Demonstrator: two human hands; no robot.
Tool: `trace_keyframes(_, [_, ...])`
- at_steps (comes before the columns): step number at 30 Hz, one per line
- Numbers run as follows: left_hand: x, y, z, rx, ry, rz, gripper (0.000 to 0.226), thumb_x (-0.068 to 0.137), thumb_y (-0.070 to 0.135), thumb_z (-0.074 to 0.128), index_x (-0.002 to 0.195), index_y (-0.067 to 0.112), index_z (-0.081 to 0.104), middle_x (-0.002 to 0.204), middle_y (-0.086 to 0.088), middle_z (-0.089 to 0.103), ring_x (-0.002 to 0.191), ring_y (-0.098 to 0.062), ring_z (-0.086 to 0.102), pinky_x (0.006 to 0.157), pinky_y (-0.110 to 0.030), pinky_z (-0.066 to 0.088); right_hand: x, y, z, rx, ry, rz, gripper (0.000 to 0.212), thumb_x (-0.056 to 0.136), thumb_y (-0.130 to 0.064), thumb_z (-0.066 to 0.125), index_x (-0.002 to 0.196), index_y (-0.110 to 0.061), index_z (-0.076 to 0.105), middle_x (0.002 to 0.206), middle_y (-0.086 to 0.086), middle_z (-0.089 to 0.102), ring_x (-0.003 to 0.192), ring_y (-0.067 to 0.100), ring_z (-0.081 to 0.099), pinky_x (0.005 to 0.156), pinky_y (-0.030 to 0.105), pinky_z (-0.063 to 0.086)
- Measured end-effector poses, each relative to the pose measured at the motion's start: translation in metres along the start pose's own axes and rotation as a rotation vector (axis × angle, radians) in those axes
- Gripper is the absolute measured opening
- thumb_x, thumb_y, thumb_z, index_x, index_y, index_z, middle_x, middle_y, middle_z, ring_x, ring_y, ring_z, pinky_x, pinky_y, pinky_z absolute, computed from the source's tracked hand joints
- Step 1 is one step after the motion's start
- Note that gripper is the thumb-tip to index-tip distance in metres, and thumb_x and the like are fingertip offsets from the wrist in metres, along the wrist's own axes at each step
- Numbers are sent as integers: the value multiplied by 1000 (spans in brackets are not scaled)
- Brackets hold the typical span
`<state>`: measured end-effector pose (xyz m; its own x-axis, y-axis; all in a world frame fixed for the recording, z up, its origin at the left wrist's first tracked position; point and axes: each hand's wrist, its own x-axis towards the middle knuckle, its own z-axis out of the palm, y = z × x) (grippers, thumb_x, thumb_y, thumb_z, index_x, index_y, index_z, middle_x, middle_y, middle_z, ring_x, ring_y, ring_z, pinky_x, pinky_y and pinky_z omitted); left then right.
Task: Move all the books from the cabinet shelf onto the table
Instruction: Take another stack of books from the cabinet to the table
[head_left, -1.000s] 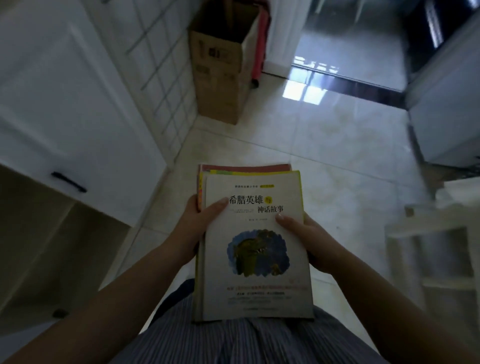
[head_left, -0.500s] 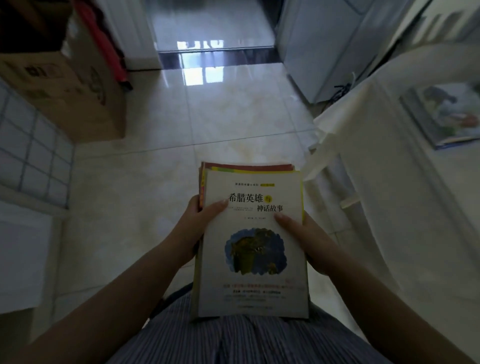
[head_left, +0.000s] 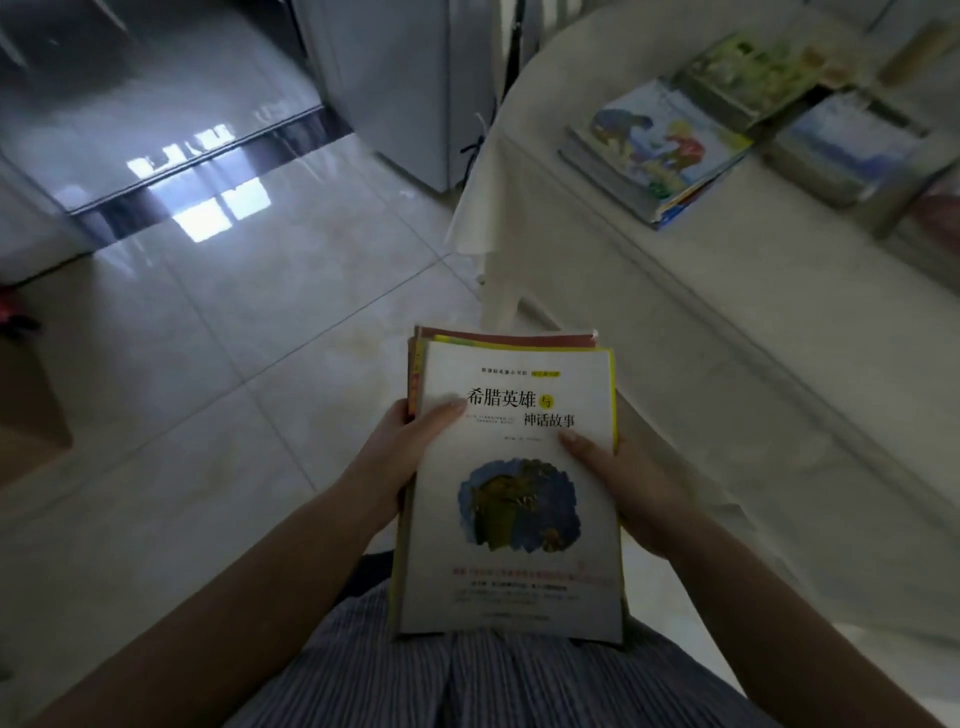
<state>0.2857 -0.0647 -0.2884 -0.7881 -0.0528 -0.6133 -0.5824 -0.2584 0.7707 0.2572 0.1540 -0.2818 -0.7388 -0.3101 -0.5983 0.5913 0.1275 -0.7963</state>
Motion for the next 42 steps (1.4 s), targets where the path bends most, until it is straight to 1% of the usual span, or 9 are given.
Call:
trace_keyframes(5, [65,58,29,122,-218,-6,15,90,26,59,104,25,62,89,6,76,85,-17,73,71,-33,57,36,-36,-29,93,130,-29,28,82,-36,60,109,-30,61,102,-2,75,91,20,72,76,39,60])
trace_keyframes(9, [114,96,50,237,-370,-1,24,88,23,62,112,24,62,102,1,75,92,-19,72,70,-31,59,56,-60,-49,162,256,-42,46,73,-42,63,116,-25,58,105,1,74,92,22,72,78,42,59])
trace_keyframes(16, [181,125,94,403,-540,-60,59,78,24,75,130,21,49,116,-2,68,97,-17,69,75,-32,59,68,-70,-78,296,420,-54,44,72,-44,61,113,-29,57,101,-1,74,86,19,73,67,33,60])
trace_keyframes(20, [210,131,135,488,-622,-82,41,77,10,74,103,34,52,97,10,67,82,-2,67,65,-20,57,74,-70,-107,383,508,-43,32,82,-38,59,112,-30,56,103,1,74,87,21,73,67,34,60])
trace_keyframes(25, [243,143,192,568,-613,-122,77,64,25,85,130,19,47,121,-4,64,106,-22,64,91,-45,53,92,-75,-157,445,585,-33,32,86,-34,58,117,-24,58,99,0,75,86,21,73,66,33,60])
trace_keyframes(29, [274,153,252,591,-576,-127,65,73,15,79,127,20,43,118,-4,62,101,-20,63,85,-38,53,108,-84,-211,489,627,-17,37,85,-36,60,120,-23,56,104,4,73,88,24,72,70,39,60])
trace_keyframes(33, [308,167,304,704,-547,-142,95,51,36,88,134,22,44,122,-5,64,103,-21,65,93,-46,51,127,-96,-265,523,628,9,50,79,-42,64,123,-21,56,111,8,71,96,29,70,84,50,56])
trace_keyframes(36, [329,176,333,739,-512,-150,111,38,45,87,136,24,41,123,-4,64,103,-22,65,93,-47,51,143,-107,-294,531,641,9,44,82,-38,64,122,-23,55,110,6,70,96,27,69,82,47,57])
trace_keyframes(42, [366,190,374,825,-443,-161,106,47,42,85,139,20,38,127,-6,61,106,-23,61,96,-46,50,172,-124,-338,544,623,35,26,90,-31,58,115,-24,57,106,4,71,90,23,70,71,37,59])
